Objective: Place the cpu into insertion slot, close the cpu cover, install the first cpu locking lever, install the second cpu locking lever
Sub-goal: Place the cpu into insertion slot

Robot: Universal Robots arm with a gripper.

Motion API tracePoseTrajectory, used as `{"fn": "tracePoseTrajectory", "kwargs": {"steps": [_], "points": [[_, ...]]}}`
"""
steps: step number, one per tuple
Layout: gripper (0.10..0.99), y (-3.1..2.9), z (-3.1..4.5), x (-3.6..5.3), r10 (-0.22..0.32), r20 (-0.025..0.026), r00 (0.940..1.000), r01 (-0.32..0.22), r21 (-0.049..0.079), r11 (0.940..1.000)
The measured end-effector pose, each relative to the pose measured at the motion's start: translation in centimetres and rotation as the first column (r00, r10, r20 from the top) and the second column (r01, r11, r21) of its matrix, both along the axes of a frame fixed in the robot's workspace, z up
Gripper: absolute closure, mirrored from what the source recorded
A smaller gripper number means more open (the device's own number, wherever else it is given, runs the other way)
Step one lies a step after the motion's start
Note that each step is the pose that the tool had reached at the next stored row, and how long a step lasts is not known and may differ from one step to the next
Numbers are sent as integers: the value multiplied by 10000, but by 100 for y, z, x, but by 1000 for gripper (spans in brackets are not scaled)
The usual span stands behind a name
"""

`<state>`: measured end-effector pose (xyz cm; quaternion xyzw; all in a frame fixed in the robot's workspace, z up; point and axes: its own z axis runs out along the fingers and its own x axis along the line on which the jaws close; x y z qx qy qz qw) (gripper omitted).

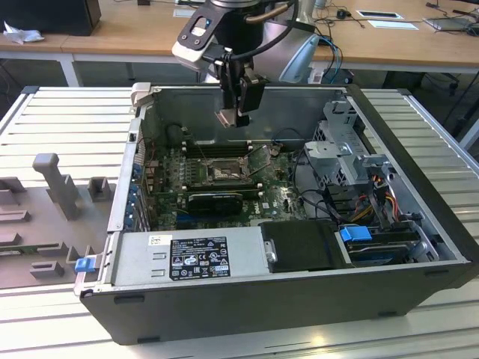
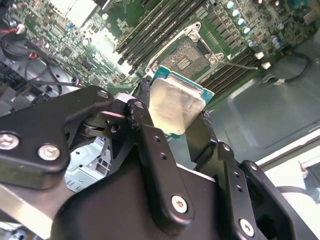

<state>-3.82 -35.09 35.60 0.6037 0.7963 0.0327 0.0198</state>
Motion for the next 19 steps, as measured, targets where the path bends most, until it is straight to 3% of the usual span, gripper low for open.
{"fn": "tracePoseTrajectory", "kwargs": {"steps": [4,19], "points": [[557,0,-8,0,-317,0,9995,317,0,9995],[557,0,-62,0,-444,0,9990,444,-2,9990]]}}
